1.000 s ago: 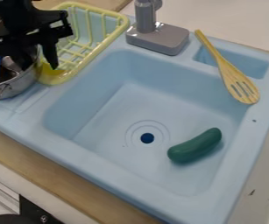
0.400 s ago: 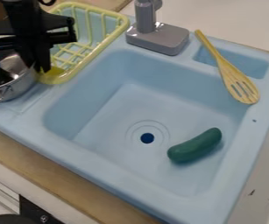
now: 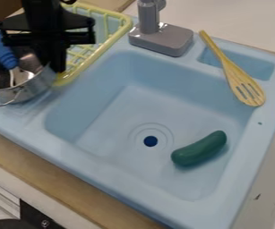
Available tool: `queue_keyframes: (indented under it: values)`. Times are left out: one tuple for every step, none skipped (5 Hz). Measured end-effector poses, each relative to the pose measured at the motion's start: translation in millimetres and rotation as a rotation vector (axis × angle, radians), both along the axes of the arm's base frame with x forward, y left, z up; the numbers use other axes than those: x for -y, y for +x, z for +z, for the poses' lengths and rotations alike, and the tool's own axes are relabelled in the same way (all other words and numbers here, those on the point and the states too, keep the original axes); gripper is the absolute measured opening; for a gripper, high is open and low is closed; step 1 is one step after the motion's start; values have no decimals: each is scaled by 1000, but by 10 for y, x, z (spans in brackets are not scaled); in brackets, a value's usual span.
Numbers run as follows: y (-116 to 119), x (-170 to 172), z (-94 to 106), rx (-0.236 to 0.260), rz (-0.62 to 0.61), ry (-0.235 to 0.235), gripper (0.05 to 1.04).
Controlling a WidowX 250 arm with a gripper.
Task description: Put the silver pot in the middle inside of the sink
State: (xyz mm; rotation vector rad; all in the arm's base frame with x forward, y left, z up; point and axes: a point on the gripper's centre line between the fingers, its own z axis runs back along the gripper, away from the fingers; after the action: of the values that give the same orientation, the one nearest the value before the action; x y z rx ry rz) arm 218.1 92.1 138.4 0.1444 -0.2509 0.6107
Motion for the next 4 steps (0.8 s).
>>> queue_keyframes:
  values:
    - [-26,169,40,17,-59,-19,56]
    - [-31,428,103,33,-142,15,56]
    - [3,623,116,38,-210,29,56]
    - [26,790,112,41,-258,46,56]
